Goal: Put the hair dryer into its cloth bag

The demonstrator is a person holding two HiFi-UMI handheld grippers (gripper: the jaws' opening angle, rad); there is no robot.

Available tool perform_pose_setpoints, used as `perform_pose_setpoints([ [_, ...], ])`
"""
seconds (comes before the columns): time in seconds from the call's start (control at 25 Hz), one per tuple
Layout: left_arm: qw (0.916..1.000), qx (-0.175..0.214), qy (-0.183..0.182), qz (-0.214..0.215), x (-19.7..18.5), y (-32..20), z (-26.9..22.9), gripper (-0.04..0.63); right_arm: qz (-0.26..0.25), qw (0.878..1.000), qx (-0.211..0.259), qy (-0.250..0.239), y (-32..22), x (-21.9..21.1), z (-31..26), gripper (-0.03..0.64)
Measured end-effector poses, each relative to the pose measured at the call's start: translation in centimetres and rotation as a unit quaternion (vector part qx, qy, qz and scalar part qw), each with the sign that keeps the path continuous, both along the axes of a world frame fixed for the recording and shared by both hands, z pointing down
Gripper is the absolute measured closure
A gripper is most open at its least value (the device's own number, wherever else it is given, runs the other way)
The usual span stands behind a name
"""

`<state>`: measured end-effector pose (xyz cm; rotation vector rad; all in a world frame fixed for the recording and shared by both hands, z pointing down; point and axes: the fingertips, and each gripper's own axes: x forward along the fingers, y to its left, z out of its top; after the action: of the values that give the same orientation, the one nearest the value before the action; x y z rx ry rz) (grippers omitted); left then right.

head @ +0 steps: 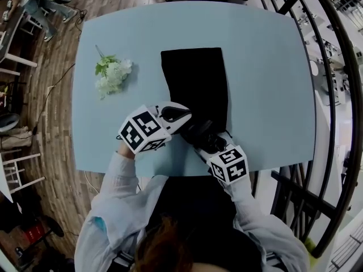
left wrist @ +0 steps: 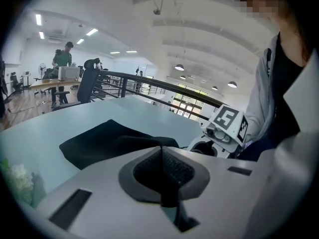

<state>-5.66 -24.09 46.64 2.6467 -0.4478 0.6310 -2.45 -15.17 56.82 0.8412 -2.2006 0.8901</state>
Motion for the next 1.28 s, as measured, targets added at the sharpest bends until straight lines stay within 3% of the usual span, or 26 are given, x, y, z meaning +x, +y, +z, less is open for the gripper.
perform_pose_setpoints([
  [0.4, 0.9985, 0.022, 0.004, 0.049, 0.6, 4.2, -2.2, 0.574, 0.049, 0.998, -0.025, -0.014, -1.2, 0.1, 0.2, 0.311],
  [0.72, 0.9967, 0.008, 0.002, 0.08, 1.1, 7.2, -2.5, 0.572, 0.139, 0.985, -0.042, -0.091, -3.8, -0.4, -1.4, 0.311],
  [0.84, 0.9966, -0.001, -0.002, 0.082, 0.9, 7.9, -2.4, 0.572, 0.183, 0.969, -0.063, -0.153, -4.6, -1.0, -2.0, 0.312],
  [1.04, 0.9956, -0.026, -0.009, 0.089, 0.4, 9.6, -1.8, 0.572, 0.259, 0.924, -0.104, -0.261, -5.6, -2.3, -2.5, 0.313],
  [1.28, 0.9929, -0.078, -0.003, 0.09, -0.4, 12.6, -1.7, 0.574, 0.345, 0.872, -0.088, -0.336, -7.9, -2.7, -3.4, 0.313],
])
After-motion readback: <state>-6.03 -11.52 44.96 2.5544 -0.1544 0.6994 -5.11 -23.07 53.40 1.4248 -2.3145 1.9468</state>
